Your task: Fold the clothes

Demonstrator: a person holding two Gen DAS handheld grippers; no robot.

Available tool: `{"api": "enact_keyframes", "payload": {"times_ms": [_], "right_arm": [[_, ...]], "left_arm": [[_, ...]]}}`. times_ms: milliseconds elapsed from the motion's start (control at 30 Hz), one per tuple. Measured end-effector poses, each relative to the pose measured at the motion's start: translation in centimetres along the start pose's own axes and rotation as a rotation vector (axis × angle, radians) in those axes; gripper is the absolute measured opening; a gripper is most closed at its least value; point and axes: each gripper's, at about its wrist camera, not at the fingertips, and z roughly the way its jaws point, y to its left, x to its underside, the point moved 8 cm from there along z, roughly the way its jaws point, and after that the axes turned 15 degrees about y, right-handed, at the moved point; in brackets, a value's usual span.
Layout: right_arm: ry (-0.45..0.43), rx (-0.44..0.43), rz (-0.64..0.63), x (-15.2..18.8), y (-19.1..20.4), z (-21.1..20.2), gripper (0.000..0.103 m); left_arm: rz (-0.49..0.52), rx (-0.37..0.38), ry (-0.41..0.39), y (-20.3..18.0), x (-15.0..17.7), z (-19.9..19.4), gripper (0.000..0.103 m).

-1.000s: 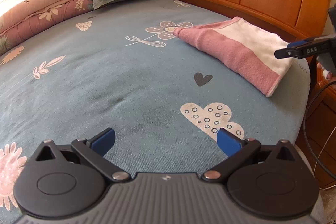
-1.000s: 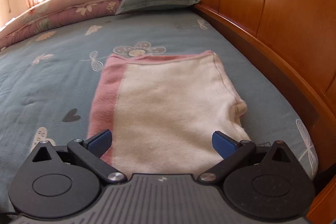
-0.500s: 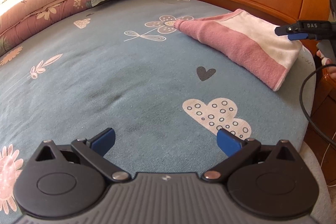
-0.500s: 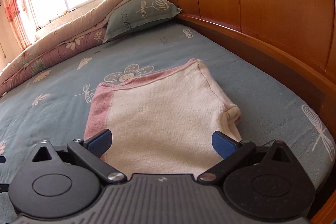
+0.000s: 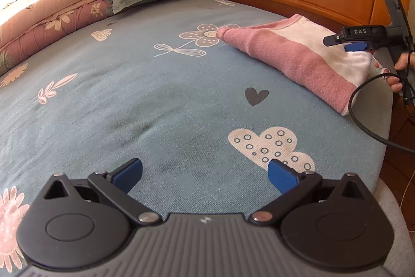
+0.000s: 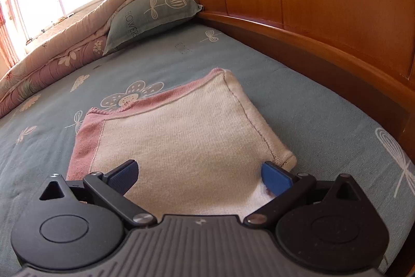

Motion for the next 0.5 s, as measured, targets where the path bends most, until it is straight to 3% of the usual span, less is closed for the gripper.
{"api": "enact_keyframes", "payload": {"times_ms": [100, 233, 300, 367, 400, 500], "right_arm": [[-0.041, -0.013, -0.003, 0.4, 1.6, -2.5, 0.103], [-0.055, -0.073, -0.098, -0.4, 5.3, -3.5, 0.103], [-0.02, -0.151, -0.114, -0.5, 7.6, -2.4, 0.103], [0.074, -0.223, -0.106, 0.5, 9.4, 0.1, 0.103], [0.119, -0.219, -0.107, 1.3, 10.0, 1.5, 0.103], [0.119, -0.087, -0.196, 3.2, 11.5, 2.3, 0.103]], "left_arm": [[0.031, -0.048, -0.029, 0.4, -0.1, -0.4, 0.102], [0.03, -0.067, -0.035, 0.4, -0.3, -0.6, 0.102], [0.02, -0.06, -0.05, 0.3, -0.4, -1.0, 0.102], [0.004, -0.063, -0.065, 0.3, -0.3, -1.5, 0.102], [-0.002, -0.062, -0.067, 0.3, -0.2, -1.7, 0.102], [-0.011, -0.059, -0.074, 0.6, -0.1, -2.6, 0.102]]}}
